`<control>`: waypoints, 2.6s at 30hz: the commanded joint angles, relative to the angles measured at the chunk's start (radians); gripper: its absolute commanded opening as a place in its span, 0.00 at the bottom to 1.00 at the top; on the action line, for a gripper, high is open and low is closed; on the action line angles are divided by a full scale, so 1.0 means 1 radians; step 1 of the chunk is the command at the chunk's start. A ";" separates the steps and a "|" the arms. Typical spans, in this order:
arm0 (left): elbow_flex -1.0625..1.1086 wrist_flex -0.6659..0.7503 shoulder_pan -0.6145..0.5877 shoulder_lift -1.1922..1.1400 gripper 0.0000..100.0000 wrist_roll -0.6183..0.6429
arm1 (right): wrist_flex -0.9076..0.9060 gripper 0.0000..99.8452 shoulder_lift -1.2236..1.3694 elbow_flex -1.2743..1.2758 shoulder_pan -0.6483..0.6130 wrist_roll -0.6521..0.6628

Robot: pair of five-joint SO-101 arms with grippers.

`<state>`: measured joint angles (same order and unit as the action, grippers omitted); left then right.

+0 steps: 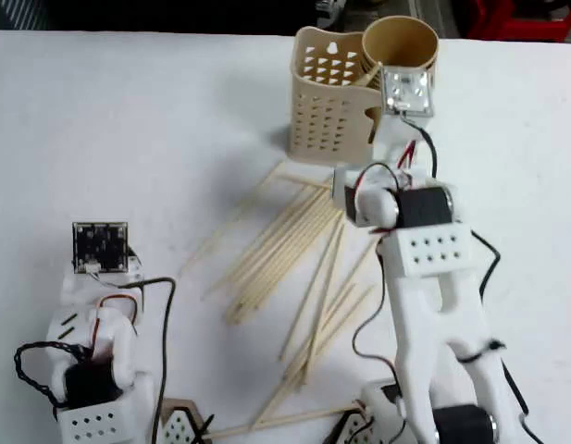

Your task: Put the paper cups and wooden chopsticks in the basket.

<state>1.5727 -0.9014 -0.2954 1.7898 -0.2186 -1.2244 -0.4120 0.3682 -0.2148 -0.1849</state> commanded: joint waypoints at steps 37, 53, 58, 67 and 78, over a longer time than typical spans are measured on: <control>-0.006 0.025 -0.005 0.018 0.02 -0.031 | 0.156 0.02 0.722 -0.055 -0.119 -0.204; -0.006 0.025 -0.005 0.018 0.02 -0.031 | -0.076 0.02 0.255 -0.051 -0.030 -0.101; -0.006 0.025 -0.005 0.018 0.02 -0.031 | -0.085 0.02 0.088 -0.054 -0.031 -0.098; -0.006 0.025 -0.005 0.018 0.02 -0.031 | 0.045 0.02 -0.165 -0.135 -0.056 -0.035; -0.006 0.025 -0.005 0.018 0.02 -0.031 | 0.555 0.02 -0.208 -0.209 -0.051 0.095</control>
<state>1.5727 -0.9014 -0.2954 1.7898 -0.2386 -0.8239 -0.5869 0.2071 -0.2593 -0.1189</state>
